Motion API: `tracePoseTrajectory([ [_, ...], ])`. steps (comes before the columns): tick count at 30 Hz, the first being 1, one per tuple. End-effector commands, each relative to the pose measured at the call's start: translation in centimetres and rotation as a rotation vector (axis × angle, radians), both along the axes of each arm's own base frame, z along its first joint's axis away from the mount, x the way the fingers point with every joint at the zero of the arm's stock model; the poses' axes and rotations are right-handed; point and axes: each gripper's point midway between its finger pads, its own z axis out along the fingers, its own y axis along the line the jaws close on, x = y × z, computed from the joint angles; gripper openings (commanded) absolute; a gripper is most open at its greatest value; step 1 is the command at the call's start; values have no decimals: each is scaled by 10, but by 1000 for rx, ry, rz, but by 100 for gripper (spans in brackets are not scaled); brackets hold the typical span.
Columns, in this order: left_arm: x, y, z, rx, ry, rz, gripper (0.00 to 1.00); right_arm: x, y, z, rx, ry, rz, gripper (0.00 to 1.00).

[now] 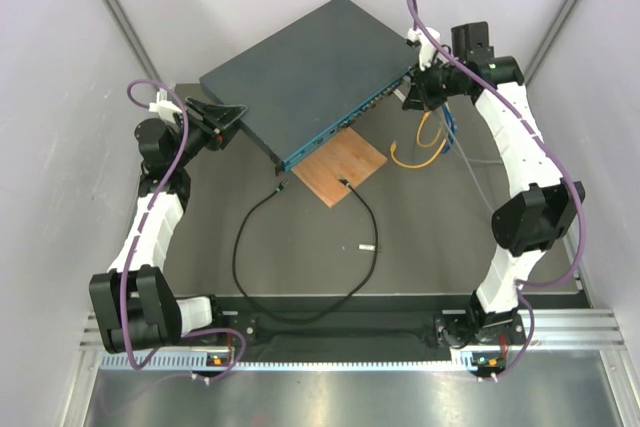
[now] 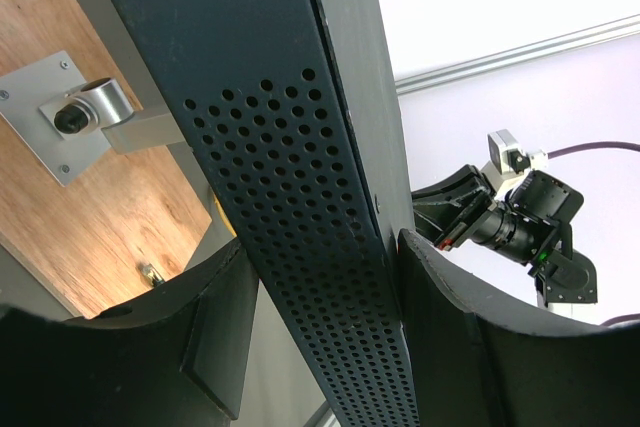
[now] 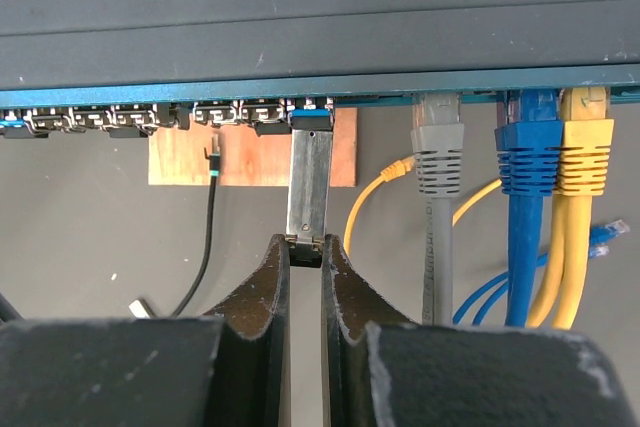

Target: Insert the plug into the switch port

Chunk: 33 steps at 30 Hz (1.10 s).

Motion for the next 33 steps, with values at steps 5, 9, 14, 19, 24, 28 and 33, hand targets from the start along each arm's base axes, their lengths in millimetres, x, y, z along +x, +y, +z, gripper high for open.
tracePoseTrajectory([
  [5, 3, -2, 9, 66, -81, -1, 0, 15, 14, 27, -23, -161, 61, 0],
  [9, 4, -1, 10, 67, -83, 1, 0, 13, 12, 24, -45, -158, 74, 0],
  [14, 4, -1, 9, 67, -81, 1, 0, 13, 11, 21, -54, -151, 77, 0],
  [19, 4, -2, 11, 70, -86, -1, 0, 9, 11, 19, -55, -136, 86, 0],
  [24, 4, -1, 10, 66, -80, 1, 0, 6, 13, 21, -40, -129, 86, 0],
  [28, 3, -2, 11, 66, -84, -1, 0, 9, 19, 34, 13, -144, 74, 0],
  [33, 3, -2, 10, 67, -81, 1, 0, 16, 30, 47, 86, -128, 60, 0],
])
